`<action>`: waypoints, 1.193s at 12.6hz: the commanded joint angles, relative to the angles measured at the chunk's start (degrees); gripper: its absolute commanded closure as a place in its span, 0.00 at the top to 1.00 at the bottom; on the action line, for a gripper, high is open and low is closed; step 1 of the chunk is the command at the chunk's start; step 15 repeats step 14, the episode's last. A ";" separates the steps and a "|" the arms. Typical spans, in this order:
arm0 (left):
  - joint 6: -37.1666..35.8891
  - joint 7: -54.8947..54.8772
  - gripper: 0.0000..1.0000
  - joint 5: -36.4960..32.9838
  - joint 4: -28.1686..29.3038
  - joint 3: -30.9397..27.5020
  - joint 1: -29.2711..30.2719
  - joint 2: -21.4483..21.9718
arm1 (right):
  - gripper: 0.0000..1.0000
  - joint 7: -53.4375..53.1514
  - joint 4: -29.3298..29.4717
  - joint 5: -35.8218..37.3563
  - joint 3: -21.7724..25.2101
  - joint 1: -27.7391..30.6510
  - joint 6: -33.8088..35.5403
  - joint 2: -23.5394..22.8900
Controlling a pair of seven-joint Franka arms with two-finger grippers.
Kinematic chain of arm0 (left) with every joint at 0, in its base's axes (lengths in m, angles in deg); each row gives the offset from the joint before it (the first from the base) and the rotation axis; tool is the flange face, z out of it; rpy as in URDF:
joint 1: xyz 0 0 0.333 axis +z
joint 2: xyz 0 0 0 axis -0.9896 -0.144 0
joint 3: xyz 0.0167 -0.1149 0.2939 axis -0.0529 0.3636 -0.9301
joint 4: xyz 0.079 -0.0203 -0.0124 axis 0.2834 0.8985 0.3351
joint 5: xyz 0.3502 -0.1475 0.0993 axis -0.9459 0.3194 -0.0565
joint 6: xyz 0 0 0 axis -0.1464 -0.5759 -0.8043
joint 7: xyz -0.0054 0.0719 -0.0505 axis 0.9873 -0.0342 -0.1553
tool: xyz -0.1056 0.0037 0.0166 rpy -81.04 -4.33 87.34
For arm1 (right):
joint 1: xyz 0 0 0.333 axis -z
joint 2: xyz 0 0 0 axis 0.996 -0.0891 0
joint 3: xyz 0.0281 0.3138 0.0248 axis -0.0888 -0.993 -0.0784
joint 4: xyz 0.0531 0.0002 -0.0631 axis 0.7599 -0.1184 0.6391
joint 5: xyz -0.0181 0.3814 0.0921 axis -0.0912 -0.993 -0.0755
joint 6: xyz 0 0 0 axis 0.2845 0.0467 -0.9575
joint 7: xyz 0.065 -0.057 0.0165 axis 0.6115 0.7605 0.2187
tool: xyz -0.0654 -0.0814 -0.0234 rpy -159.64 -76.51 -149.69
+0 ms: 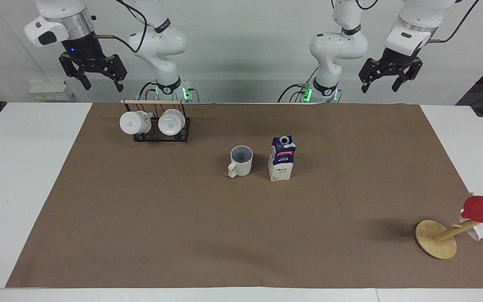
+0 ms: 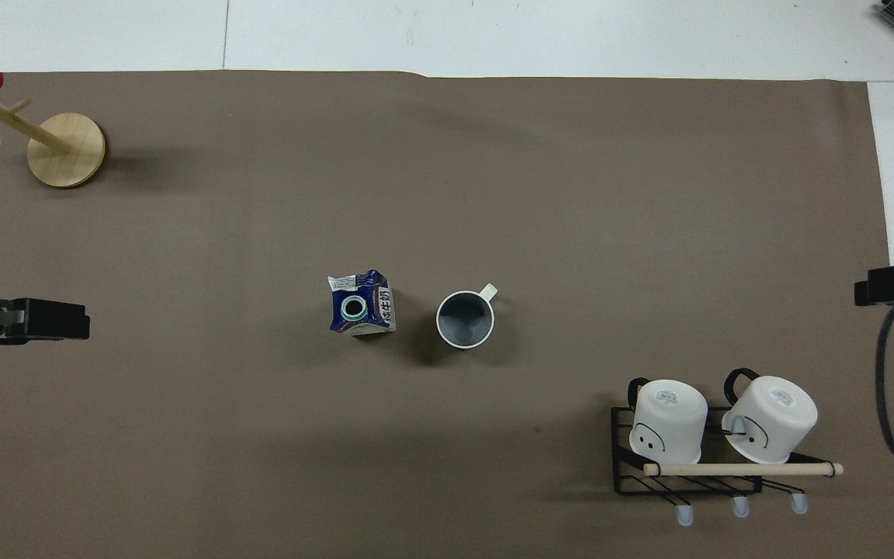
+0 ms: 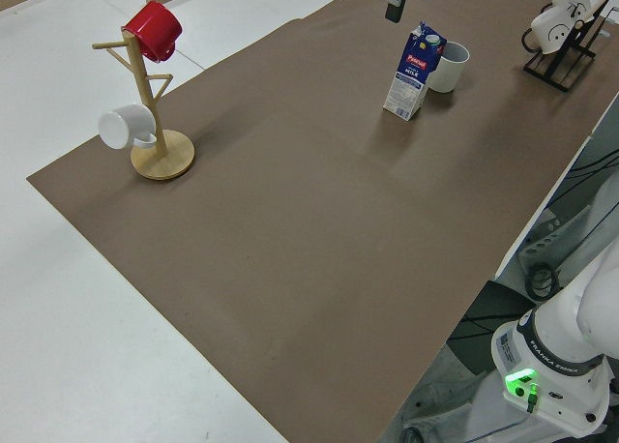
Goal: Place cup and milk on table
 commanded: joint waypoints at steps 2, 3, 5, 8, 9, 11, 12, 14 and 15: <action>-1.07 -1.03 1.00 -0.13 -3.88 -0.45 1.75 -2.66 | 1.00 1.87 -0.30 -0.67 -0.10 0.86 0.77 0.69; -1.60 -0.94 1.00 0.83 -6.41 -0.45 3.33 -4.06 | 1.00 1.87 -0.30 -0.67 -0.10 0.86 0.86 0.69; -3.17 -0.86 1.00 2.69 -10.03 -0.45 5.97 -6.62 | 1.00 1.87 -0.92 -0.67 -0.10 0.94 0.86 0.86; -3.45 -3.04 1.00 2.16 -10.39 -0.45 6.59 -7.24 | 1.00 1.96 -1.62 -0.59 -0.01 1.03 0.51 1.30; -3.53 -3.14 1.00 2.07 -10.56 -0.45 6.59 -7.33 | 1.00 1.96 -1.62 -0.41 -0.01 1.03 0.50 1.39; -3.62 -3.14 1.00 1.99 -10.57 -0.54 6.51 -7.24 | 1.00 2.31 -1.88 -0.23 -0.01 1.12 0.59 1.39; -3.62 -3.14 1.00 1.98 -10.57 -0.54 6.51 -7.24 | 1.00 3.88 -2.41 -0.23 -0.01 1.21 0.42 1.39; -3.54 -3.14 1.00 1.98 -10.57 -0.45 6.51 -7.24 | 1.00 4.42 -2.41 -0.23 0.08 1.21 0.07 1.39; -3.54 -3.14 1.00 1.98 -10.57 -0.45 6.51 -7.24 | 1.00 4.42 -2.41 -0.23 0.08 1.21 0.07 1.39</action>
